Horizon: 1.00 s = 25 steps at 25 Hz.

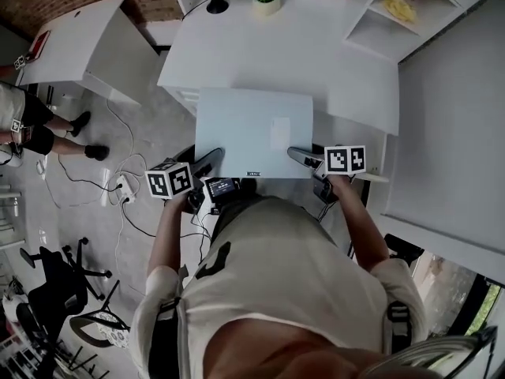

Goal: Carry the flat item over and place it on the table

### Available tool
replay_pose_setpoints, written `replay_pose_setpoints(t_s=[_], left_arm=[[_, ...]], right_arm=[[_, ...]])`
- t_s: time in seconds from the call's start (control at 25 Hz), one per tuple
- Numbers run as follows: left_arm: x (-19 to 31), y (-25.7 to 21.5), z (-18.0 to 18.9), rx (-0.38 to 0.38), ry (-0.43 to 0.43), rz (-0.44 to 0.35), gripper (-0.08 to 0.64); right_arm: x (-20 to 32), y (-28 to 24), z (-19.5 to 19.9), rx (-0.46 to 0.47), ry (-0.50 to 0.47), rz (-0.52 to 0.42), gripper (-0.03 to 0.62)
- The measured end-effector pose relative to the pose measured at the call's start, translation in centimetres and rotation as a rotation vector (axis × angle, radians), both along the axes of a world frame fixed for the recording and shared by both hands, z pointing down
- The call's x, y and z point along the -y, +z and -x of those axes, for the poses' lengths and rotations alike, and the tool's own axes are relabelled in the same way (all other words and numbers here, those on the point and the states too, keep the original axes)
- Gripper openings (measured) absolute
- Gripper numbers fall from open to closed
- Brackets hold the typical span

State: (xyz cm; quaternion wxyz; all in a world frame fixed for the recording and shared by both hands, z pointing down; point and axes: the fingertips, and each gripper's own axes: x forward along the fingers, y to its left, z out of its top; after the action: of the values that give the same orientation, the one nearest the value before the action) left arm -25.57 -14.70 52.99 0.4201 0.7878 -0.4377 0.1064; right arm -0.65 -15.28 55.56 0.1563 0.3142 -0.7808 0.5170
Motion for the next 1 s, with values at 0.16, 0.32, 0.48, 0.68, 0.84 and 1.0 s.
replay_pose_setpoints(t_s=[0.16, 0.32, 0.48, 0.68, 0.84, 1.0], left_arm=[[-2.2, -0.1, -4.1, 0.014, 0.013, 0.005, 0.370], [-5.1, 0.4, -8.7, 0.039, 0.036, 0.027, 0.370], [-8.1, 1.5, -12.2, 0.051, 0.051, 0.067, 0.370], [-11.8, 3.5, -14.8, 0.060, 0.048, 0.128, 0.370], [-13.1, 4.8, -15.3, 0.062, 0.062, 0.172, 0.370], [-12.4, 5.9, -14.7, 0.046, 0.084, 0.201, 0.370]], right_arm=[[-3.4, 0.3, -4.1, 0.018, 0.020, 0.011, 0.385], [-7.0, 1.3, -8.4, 0.036, 0.054, 0.029, 0.385], [-9.8, 2.3, -11.9, 0.040, 0.057, 0.048, 0.385], [-12.1, 4.0, -14.4, 0.025, 0.050, 0.081, 0.385], [-12.4, 4.9, -15.0, 0.010, 0.050, 0.113, 0.383], [-11.8, 5.5, -14.5, -0.022, 0.059, 0.137, 0.381]])
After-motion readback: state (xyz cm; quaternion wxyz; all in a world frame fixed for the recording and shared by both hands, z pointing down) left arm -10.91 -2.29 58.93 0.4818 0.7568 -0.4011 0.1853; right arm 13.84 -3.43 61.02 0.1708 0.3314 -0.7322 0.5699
